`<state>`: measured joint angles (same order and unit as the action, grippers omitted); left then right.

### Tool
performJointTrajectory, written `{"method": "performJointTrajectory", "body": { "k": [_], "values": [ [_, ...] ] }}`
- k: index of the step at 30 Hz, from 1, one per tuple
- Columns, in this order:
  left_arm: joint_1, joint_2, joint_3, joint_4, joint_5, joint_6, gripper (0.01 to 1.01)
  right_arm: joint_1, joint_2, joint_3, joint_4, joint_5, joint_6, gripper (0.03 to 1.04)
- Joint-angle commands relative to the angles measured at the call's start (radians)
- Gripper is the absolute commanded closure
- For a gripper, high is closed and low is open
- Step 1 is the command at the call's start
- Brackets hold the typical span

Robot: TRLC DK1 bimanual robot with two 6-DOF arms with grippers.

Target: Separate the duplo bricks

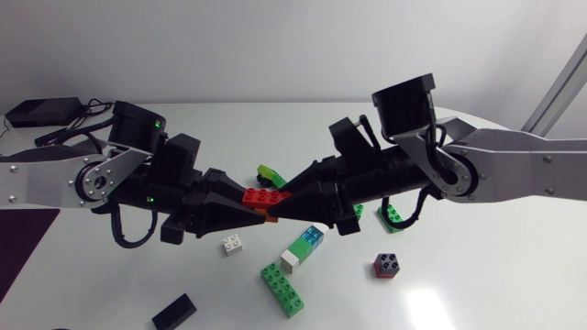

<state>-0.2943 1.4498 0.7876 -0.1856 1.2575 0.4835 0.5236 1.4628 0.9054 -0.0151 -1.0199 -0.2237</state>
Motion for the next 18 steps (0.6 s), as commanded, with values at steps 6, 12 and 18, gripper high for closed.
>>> {"method": "performJointTrajectory", "body": {
  "k": [6,12,18],
  "values": [
    [-0.002,-0.055,-0.004,-0.005,0.025,-0.029,0.746,0.015,0.019,0.0,0.007,-0.009,0.017,0.8],
    [-0.003,-0.055,-0.008,-0.002,0.023,-0.026,0.759,0.015,0.004,0.004,-0.008,-0.012,0.026,0.43],
    [0.001,-0.057,-0.008,-0.005,0.023,-0.025,0.759,0.006,-0.024,0.021,-0.028,-0.023,0.029,0.09]
  ]
}}
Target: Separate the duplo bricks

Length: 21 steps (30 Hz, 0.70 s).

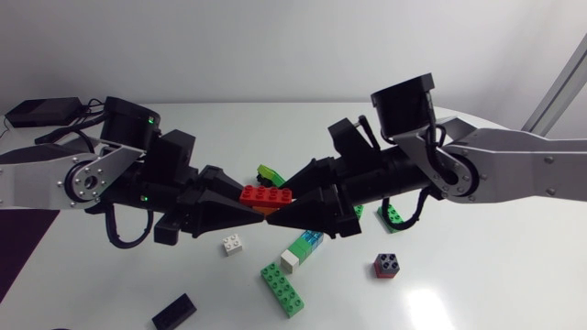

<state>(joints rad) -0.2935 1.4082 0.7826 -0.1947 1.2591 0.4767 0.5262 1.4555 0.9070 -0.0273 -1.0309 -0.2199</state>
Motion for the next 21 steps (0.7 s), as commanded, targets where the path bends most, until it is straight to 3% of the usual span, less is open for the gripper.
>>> {"method": "performJointTrajectory", "body": {
  "k": [1,21],
  "values": [
    [0.001,-0.015,-0.003,0.003,0.022,-0.018,0.759,0.001,-0.017,0.021,-0.019,-0.014,0.025,0.09],
    [-0.013,-0.015,-0.023,-0.015,-0.004,0.008,0.761,-0.014,-0.038,0.052,-0.057,-0.004,-0.01,0.16]
  ]
}}
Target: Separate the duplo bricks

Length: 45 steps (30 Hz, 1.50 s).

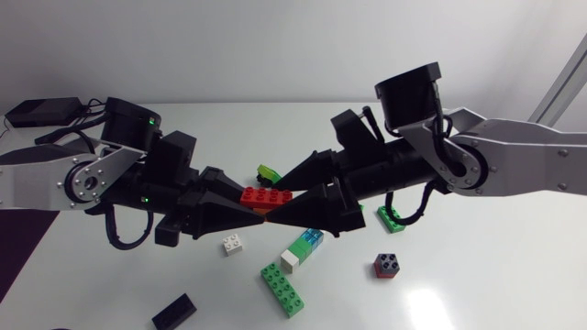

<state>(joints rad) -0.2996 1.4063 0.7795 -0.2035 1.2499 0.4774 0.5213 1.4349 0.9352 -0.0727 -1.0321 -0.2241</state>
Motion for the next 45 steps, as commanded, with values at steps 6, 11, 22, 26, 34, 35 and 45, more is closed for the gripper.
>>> {"method": "performJointTrajectory", "body": {
  "k": [6,11,22,26,34,35,45],
  "values": [
    [-0.013,-0.02,-0.022,-0.013,0.005,0.007,0.761,-0.01,-0.016,0.036,-0.012,0.004,-0.011,0.16],
    [-0.019,-0.02,-0.022,-0.011,0.003,0.007,0.762,-0.01,-0.013,0.031,-0.012,0.007,-0.023,0.2],
    [-0.027,-0.021,-0.023,-0.011,0.005,0.009,0.762,0.0,-0.014,0.014,-0.01,0.007,-0.037,0.49],
    [-0.027,-0.029,-0.023,-0.011,0.003,0.009,0.762,0.003,-0.011,0.01,-0.009,0.009,-0.038,0.6],
    [-0.041,-0.05,-0.032,-0.011,-0.02,0.024,0.762,0.003,-0.016,0.013,-0.013,0.007,-0.034,0.76],
    [-0.047,-0.053,-0.039,-0.011,-0.032,0.03,0.762,0.003,-0.016,0.016,-0.015,0.006,-0.029,0.76],
    [-0.088,-0.067,-0.079,-0.011,-0.101,0.093,0.766,-0.007,-0.022,0.047,-0.024,-0.034,0.026,0.77]
  ]
}}
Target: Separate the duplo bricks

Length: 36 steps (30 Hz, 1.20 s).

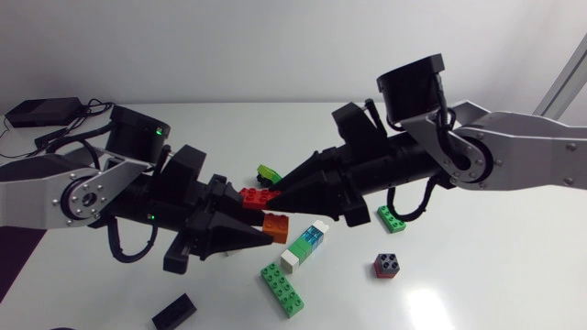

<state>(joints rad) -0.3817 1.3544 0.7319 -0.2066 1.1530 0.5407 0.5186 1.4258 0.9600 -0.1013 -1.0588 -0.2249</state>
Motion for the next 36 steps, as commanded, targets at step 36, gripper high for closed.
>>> {"method": "performJointTrajectory", "body": {
  "k": [36],
  "values": [
    [0.027,0.635,0.041,0.576,-0.661,0.09,0.754,-0.124,-0.091,-0.116,0.055,0.232,-0.1,0.77]
  ]
}}
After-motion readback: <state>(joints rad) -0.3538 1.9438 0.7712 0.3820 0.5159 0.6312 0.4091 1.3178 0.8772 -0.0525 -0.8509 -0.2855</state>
